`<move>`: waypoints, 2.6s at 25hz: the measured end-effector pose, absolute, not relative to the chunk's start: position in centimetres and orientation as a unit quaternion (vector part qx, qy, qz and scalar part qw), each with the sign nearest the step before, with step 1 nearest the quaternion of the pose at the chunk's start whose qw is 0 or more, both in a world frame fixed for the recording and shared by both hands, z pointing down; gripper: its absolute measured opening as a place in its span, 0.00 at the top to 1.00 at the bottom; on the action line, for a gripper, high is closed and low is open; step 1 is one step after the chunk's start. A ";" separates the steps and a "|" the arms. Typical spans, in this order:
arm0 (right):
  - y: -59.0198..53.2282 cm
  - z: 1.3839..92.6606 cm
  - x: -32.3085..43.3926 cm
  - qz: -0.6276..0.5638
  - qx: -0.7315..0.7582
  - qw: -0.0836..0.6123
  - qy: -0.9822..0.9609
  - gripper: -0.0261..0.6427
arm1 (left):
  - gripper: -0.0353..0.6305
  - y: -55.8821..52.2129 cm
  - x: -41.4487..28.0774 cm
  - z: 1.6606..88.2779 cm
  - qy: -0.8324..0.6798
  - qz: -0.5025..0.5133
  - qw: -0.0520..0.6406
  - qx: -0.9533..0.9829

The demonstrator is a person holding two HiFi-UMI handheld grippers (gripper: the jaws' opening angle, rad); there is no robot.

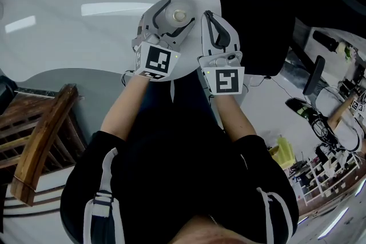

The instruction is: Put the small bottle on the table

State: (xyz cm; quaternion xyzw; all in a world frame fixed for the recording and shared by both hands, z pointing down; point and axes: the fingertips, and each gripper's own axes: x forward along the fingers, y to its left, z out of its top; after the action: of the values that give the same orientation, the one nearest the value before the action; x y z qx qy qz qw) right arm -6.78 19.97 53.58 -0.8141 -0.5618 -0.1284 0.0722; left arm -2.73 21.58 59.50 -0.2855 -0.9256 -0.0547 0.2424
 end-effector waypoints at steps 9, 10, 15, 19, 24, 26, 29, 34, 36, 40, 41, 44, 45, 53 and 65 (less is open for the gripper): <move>19.5 53.8 -7.6 -0.127 -0.817 0.073 -0.558 0.93 | 0.44 21.5 -3.8 60.3 -0.920 -0.062 0.256 -0.290; 19.4 53.7 -7.6 -0.127 -0.817 0.072 -0.558 0.93 | 0.44 21.5 -3.8 60.3 -0.920 -0.063 0.255 -0.289; 19.1 52.4 -7.1 -0.131 -0.820 0.059 -0.554 0.93 | 0.44 21.0 -2.4 59.1 -0.917 -0.067 0.237 -0.314; 18.5 51.3 -7.5 -0.129 -0.821 0.054 -0.554 0.93 | 0.44 19.7 -1.5 58.9 -0.908 -0.077 0.240 -0.333; 17.3 49.4 -7.4 -0.123 -0.822 0.047 -0.555 0.93 | 0.44 18.6 0.0 56.6 -0.902 -0.081 0.222 -0.361; 16.6 48.6 -7.3 -0.119 -0.820 0.046 -0.557 0.93 | 0.46 18.3 0.7 55.3 -0.898 -0.079 0.217 -0.376; 15.7 47.3 -7.1 -0.112 -0.820 0.043 -0.560 0.93 | 0.58 17.8 1.4 53.3 -0.892 -0.074 0.207 -0.396; 15.1 44.6 -5.9 -0.092 -0.822 0.021 -0.561 0.93 | 0.79 17.4 2.8 49.9 -0.887 -0.055 0.187 -0.418; 14.7 43.2 -5.0 -0.066 -0.822 0.007 -0.565 0.93 | 0.86 16.8 4.0 48.3 -0.886 -0.047 0.170 -0.428; 14.3 40.9 -4.1 -0.053 -0.822 -0.015 -0.566 0.93 | 0.93 16.5 5.3 45.1 -0.885 -0.042 0.135 -0.443; 14.2 40.5 -4.0 -0.052 -0.822 -0.018 -0.567 0.93 | 0.94 16.4 5.5 44.6 -0.884 -0.048 0.128 -0.447; 13.7 39.7 -2.8 -0.047 -0.821 -0.025 -0.568 0.93 | 0.94 15.9 7.0 43.4 -0.881 -0.062 0.108 -0.456; 13.5 39.3 -2.5 -0.046 -0.821 -0.028 -0.568 0.93 | 0.94 15.7 7.5 42.7 -0.882 -0.061 0.102 -0.457; 12.0 35.4 -3.0 -0.035 -0.809 -0.042 -0.585 0.93 | 0.94 14.2 9.0 37.0 -0.886 -0.046 0.064 -0.457; 9.8 32.1 -1.6 -0.040 -0.809 -0.066 -0.583 0.93 | 0.94 12.0 9.7 33.3 -0.886 -0.017 0.056 -0.459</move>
State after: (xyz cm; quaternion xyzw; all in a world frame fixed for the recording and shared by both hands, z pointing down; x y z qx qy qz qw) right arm -1.64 9.79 32.10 -0.8091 -0.5826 -0.0402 -0.0655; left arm 9.75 12.04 33.30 -0.4591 -0.8864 -0.0166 0.0560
